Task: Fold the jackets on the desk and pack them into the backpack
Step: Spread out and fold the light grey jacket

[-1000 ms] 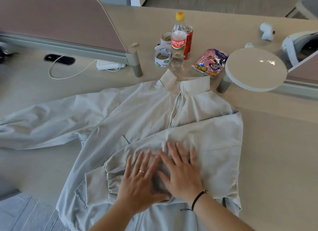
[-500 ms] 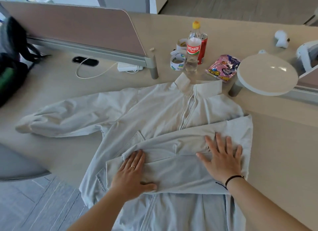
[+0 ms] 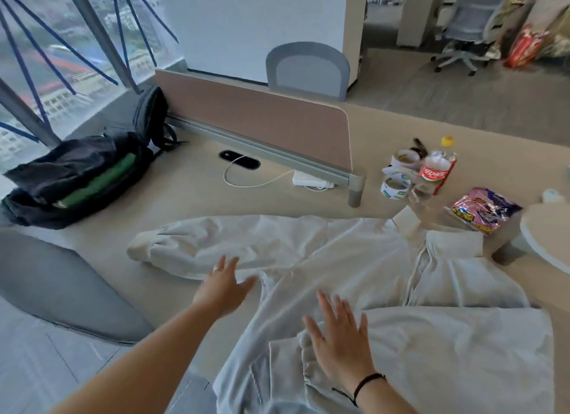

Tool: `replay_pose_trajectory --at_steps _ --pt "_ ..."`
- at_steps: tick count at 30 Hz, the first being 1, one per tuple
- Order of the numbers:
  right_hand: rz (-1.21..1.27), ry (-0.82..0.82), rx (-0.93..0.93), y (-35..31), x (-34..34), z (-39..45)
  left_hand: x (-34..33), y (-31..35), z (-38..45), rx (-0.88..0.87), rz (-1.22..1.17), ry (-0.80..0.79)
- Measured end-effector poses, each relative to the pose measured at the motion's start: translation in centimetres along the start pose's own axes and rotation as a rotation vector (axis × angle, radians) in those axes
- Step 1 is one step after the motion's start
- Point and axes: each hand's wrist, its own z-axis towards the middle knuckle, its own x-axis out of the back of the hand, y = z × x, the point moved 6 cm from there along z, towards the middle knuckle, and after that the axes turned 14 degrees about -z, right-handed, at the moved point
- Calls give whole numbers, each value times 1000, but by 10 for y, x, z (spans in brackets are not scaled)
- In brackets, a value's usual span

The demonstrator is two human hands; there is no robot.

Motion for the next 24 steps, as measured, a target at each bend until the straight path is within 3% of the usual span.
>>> replay_pose_trajectory --at_steps 4,8,11,17,24 --pt "-63 9 29 -67 14 46 62 -51 71 147 -204 77" --pt "-200 -6 82 -147 15 94 140 -107 135 171 -77 133" --pt "-266 -44 147 -208 3 130 174 -152 172 237 24 56" --pt "-245 -280 210 -284 -42 169 173 -223 224 167 228 -175" --pt "-318 -399 226 -279 -60 170 166 -229 241 96 247 -182"
